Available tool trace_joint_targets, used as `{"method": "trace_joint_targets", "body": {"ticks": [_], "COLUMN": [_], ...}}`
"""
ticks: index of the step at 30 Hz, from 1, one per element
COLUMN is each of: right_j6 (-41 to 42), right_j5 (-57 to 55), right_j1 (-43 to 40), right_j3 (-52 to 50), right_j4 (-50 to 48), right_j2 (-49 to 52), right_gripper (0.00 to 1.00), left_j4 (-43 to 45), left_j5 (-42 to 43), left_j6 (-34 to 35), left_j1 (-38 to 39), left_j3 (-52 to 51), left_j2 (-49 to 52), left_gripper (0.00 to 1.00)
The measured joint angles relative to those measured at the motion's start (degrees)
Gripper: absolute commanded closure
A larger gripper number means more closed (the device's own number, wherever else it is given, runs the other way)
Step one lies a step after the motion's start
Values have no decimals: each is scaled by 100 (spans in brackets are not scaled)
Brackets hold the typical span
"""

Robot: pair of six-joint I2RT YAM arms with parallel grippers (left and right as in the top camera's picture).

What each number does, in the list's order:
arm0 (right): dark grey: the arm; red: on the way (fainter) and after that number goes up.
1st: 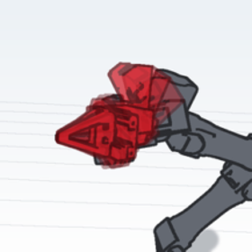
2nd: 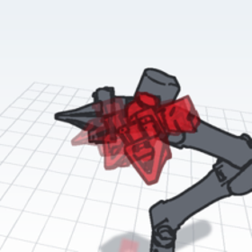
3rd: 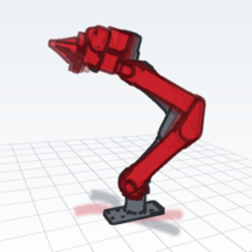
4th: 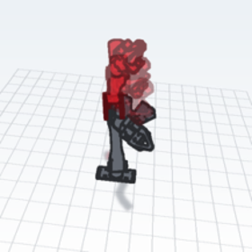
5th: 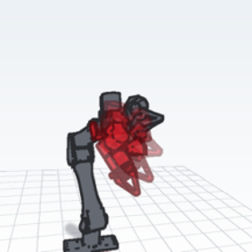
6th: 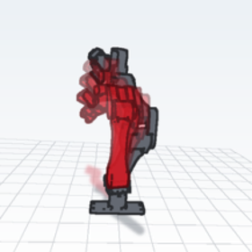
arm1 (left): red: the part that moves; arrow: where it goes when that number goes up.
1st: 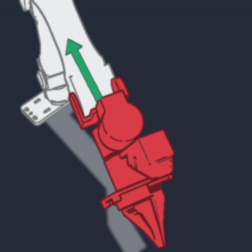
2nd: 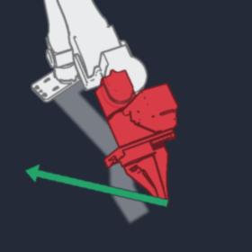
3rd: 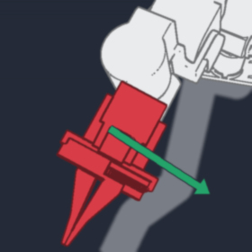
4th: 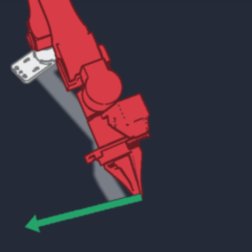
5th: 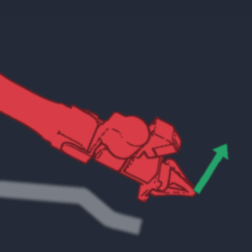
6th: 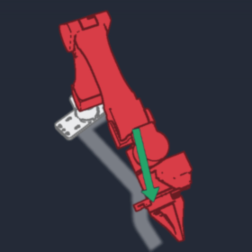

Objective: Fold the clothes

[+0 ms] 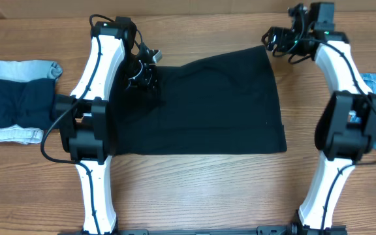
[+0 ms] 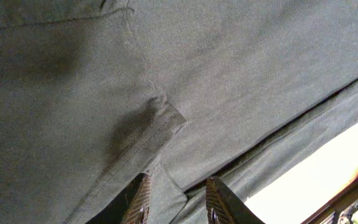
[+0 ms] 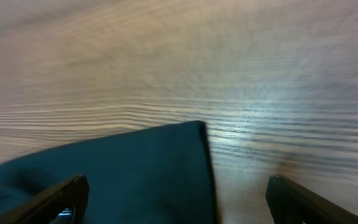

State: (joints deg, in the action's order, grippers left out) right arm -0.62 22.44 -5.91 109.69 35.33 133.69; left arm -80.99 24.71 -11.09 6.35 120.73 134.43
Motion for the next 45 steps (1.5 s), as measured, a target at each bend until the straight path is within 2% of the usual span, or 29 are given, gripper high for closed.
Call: {"method": "trace_joint_targets", "body": {"ticks": [3, 6, 10, 14, 18, 20, 22, 24, 26, 31, 32, 33, 34, 40, 45], "right_j6": [0, 2, 48, 149, 210, 197, 221, 210, 225, 234, 240, 232, 229, 48, 28], "right_j5": [74, 177, 284, 15, -162, -214, -326, -363, -315, -291, -293, -273, -245, -184, -170], "right_j1": [0, 13, 188, 494, 546, 529, 511, 435, 249, 105, 109, 114, 116, 114, 114], "right_j3": [245, 369, 422, 448, 452, 452, 463, 474, 481, 485, 485, 485, 485, 485, 485], "right_j4": [122, -28, -363, -542, -621, -614, -529, -396, -227, 46, 116, 168, 168, -258, -507], "right_j2": [533, 546, 688, 857, 879, 896, 901, 901, 901, 863, 828, 778, 713, 568, 568], "right_gripper": [3, 4, 12, 14, 27, 40, 57, 69, 76, 84, 84, 65, 32, 23, 24], "left_j4": [44, 50, 66, 63, 68, 68, 72, 85, 98, 155, 155, 155, 155, 170, 173], "left_j5": [0, 0, 0, 0, 0, 0, 0, 0, 0, 0, 0, 0, 0, 0, 0], "left_j6": [17, 39, 122, 199, 214, 212, 214, 214, 214, 214, 214, 214, 214, 214, 214], "left_j1": [0, 0, 0, 0, 0, 0, 0, 0, 0, 0, 0, 0, 0, 0, 0], "left_j3": [0, 0, 0, 0, 0, 0, 0, 0, 0, 0, 0, 0, 0, 0, 0], "left_j2": [0, 0, 0, 0, 0, 0, 0, 0, 0, 0, 0, 0, 0, 0, 0], "left_gripper": [65, 64, 64, 64, 65, 65, 64, 64, 64, 64, 64, 64, 64, 64, 64]}}
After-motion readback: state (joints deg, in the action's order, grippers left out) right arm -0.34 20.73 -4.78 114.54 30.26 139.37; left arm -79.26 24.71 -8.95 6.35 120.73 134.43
